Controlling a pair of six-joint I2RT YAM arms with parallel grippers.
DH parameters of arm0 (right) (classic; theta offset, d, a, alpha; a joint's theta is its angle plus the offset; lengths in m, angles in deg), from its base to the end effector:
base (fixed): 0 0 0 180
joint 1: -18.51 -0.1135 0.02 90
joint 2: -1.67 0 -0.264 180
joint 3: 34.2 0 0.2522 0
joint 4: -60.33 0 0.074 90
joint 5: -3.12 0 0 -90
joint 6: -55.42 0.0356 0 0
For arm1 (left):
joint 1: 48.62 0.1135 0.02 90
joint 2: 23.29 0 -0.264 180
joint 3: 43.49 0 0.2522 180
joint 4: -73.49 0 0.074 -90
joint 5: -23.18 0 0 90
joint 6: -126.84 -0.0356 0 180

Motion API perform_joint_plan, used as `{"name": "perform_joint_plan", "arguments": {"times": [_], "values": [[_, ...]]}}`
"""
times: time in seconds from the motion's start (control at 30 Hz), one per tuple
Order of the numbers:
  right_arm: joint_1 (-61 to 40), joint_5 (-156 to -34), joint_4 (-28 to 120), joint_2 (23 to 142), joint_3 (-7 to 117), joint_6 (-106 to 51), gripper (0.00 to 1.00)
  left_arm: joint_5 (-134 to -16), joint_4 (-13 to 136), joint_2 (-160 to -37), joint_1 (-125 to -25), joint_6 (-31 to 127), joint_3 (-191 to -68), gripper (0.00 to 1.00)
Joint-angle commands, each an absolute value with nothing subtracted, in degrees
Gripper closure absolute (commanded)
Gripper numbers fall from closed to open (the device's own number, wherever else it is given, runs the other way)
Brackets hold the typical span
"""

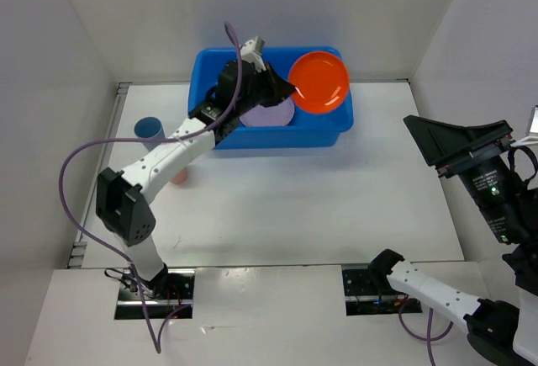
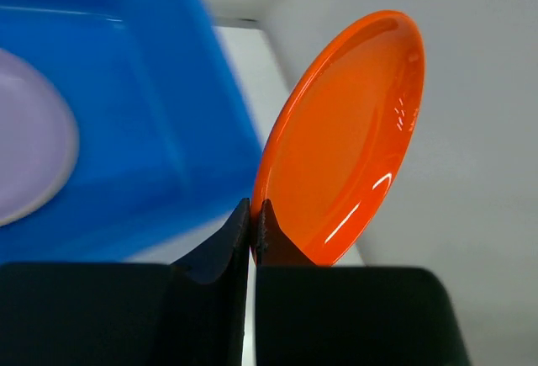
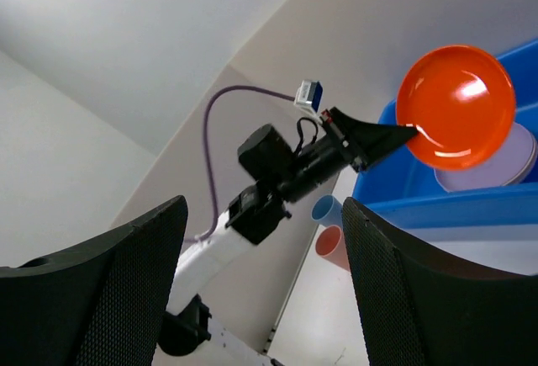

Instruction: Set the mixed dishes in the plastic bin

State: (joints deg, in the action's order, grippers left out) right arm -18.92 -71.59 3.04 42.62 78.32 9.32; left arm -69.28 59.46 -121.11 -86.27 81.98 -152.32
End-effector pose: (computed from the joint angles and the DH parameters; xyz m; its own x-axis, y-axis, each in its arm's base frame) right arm 0.0099 -0.0042 0.5525 -0.1247 0.7469 -0.6532 -0.4120 0.5599 0.7188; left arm 0.3260 -0.2534 0.4174 -0.4861 -0.5194 -0.7028 0.4248 0.5623 -0.7094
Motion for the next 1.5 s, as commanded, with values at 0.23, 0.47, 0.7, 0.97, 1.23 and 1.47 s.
{"name": "perform_joint_plan", "arguments": {"times": [0.23, 0.47, 0.7, 0.97, 1.23, 1.47], "values": [[-19.5, -72.9, 6.1, 44.5, 75.4, 9.8, 0.21, -79.7, 49.1, -145.4, -69.9, 81.9, -170.8, 1.0], [-19.5, -71.7, 5.6, 45.0, 75.4, 9.8, 0.21, -83.4, 48.2, -156.9, -65.5, 84.9, -175.8, 1.0], [-19.5, -71.7, 6.1, 46.0, 74.4, 9.3, 0.21, -83.4, 46.4, -160.9, -63.1, 84.9, -177.0, 0.81], [-19.5, -71.1, 6.8, 47.1, 71.5, 9.3, 0.21, -84.5, 46.9, -154.9, -62.0, 83.9, -176.4, 0.64], [-19.5, -76.5, 13.9, 54.4, 64.6, 6.9, 0.2, -88.3, 47.3, -133.3, -58.0, 80.2, -170.4, 0.39], [-18.9, -83.2, 21.9, 58.0, 55.9, 6.9, 0.2, -87.5, 46.7, -103.0, -47.9, 75.4, -149.7, 0.36]]}}
